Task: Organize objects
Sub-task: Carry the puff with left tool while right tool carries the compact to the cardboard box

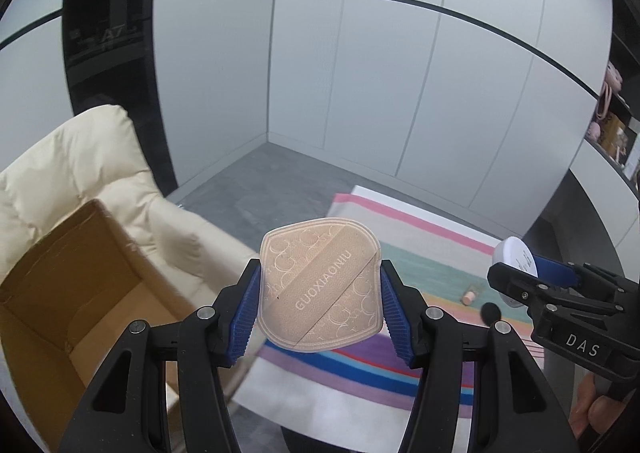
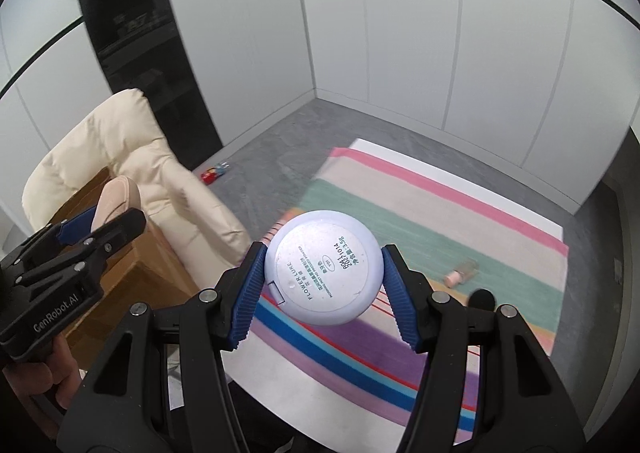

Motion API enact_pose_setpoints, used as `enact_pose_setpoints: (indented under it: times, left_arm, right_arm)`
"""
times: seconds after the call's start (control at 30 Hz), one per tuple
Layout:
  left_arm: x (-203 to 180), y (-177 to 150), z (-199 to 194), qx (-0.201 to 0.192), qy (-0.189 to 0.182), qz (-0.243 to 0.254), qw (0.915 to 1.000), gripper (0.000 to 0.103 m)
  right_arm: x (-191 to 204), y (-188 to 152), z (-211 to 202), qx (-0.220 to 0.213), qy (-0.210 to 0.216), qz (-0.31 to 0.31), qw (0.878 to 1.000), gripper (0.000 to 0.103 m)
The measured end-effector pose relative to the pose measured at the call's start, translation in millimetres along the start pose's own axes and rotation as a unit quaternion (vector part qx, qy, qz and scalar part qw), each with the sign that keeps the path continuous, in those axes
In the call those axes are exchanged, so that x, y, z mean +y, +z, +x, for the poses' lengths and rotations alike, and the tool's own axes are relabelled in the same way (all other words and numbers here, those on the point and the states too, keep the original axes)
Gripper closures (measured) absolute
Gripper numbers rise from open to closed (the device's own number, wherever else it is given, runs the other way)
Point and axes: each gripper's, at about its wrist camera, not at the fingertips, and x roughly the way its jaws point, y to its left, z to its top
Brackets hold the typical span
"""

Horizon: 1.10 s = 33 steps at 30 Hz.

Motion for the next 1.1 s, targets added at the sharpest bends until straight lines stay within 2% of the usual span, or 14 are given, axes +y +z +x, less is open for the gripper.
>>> enact_pose_setpoints:
  times: [0.57, 0.97, 1.1]
  left_arm:
    - [94.1, -12.9, -20.2, 0.003, 0.055, -0.052, 0.9971, 0.044]
    - [168.0, -34.8, -44.3, 0.015, 0.095, -0.095, 0.9908, 0.039]
    - [191.5, -43.3, -51.9, 0.018, 0.106, -0.108, 0.9883, 0.035]
  right_arm:
    - [123.1, 14.9, 26.4, 0.002, 0.062, -0.090, 0.994, 0.043]
    - [213.9, 9.2, 46.2, 0.016, 0.107, -0.156, 0.982, 0.043]
    - [244.5, 6.5, 53.1, 0.018, 0.119, -0.175, 0.977, 0.043]
